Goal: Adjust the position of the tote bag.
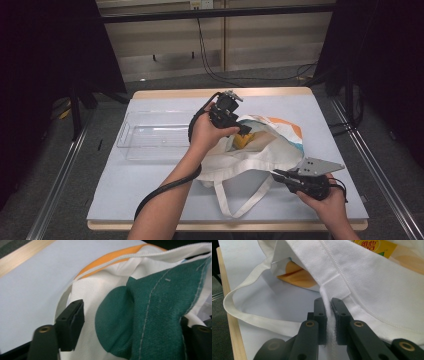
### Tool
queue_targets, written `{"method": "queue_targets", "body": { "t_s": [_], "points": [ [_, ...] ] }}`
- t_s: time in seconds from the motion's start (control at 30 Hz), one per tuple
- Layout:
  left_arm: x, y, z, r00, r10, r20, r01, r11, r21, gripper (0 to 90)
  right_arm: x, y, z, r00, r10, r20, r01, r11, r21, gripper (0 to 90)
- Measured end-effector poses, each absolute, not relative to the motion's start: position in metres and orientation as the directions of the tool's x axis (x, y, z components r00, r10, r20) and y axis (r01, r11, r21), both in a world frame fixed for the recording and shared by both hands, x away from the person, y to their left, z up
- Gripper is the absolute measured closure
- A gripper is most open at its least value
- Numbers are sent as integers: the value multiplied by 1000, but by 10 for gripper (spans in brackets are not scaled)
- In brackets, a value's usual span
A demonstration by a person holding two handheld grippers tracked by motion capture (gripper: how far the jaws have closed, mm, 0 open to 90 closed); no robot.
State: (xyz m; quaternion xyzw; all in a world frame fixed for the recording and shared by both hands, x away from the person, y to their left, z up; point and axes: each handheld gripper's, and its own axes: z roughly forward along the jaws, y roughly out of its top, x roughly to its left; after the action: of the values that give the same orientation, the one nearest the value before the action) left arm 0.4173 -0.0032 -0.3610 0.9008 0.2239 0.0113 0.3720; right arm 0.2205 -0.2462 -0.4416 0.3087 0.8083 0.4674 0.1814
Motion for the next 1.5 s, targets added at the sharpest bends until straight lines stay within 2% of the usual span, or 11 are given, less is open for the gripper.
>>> {"method": "queue_targets", "body": {
  "t_s": [0.2,0.27,0.3,0.43,0.83,1.5],
  "points": [
    [421,-4,-362,903,388,-185,404,-618,675,589,221,-247,-445,-750,662,-1,334,380,863,831],
    [420,-4,-362,898,383,-215,418,-597,685,755,221,-246,-447,-751,660,-1,340,387,857,831],
    [421,-4,-360,896,387,-217,424,-599,679,794,221,-246,-447,-752,659,0,342,390,855,831],
    [423,-4,-354,892,399,-213,429,-594,681,827,220,-246,-449,-757,653,-2,349,407,844,831],
    [436,8,-344,850,442,-287,501,-510,699,840,219,-247,-459,-768,641,9,375,437,817,831],
    [456,6,-355,822,512,-251,515,-477,712,856,218,-243,-456,-790,613,16,364,449,816,831]
  ]
}}
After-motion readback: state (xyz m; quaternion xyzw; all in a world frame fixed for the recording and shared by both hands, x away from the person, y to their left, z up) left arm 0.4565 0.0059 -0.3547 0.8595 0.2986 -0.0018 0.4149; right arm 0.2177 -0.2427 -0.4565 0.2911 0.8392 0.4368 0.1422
